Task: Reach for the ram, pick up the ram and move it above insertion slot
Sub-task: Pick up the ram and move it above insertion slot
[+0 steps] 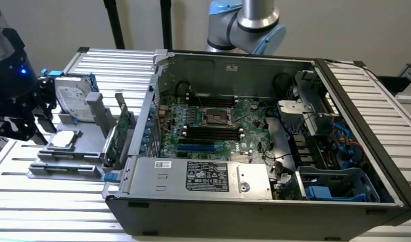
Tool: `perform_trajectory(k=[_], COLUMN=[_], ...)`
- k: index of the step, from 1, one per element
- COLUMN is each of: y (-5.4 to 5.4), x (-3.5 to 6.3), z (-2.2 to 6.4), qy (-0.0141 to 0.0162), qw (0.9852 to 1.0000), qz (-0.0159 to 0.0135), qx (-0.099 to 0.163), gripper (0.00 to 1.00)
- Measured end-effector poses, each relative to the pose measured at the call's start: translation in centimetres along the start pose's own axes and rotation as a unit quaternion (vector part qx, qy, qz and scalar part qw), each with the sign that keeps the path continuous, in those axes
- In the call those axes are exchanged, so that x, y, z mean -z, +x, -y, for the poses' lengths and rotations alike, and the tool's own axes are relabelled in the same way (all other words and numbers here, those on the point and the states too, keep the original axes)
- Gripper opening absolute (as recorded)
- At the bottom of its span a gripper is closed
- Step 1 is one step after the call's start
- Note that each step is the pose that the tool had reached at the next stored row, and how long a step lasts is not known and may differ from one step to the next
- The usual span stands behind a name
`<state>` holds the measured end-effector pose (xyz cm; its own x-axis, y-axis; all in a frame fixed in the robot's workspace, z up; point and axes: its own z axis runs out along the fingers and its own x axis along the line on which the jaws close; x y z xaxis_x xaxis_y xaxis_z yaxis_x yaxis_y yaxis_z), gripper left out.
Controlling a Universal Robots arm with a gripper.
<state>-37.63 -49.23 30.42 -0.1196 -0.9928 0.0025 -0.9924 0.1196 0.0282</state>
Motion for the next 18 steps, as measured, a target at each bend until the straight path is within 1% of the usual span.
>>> perform_trajectory(k=[9, 18], y=[0.4, 0.4], x=[-1.63, -3.27], z=[0.08, 0.14], qy=[0.0, 0.0], qw=[1.0, 1.0], qz=[-0.0001, 0.0], qx=[0.0, 0.0], gripper=[0.36, 0.36])
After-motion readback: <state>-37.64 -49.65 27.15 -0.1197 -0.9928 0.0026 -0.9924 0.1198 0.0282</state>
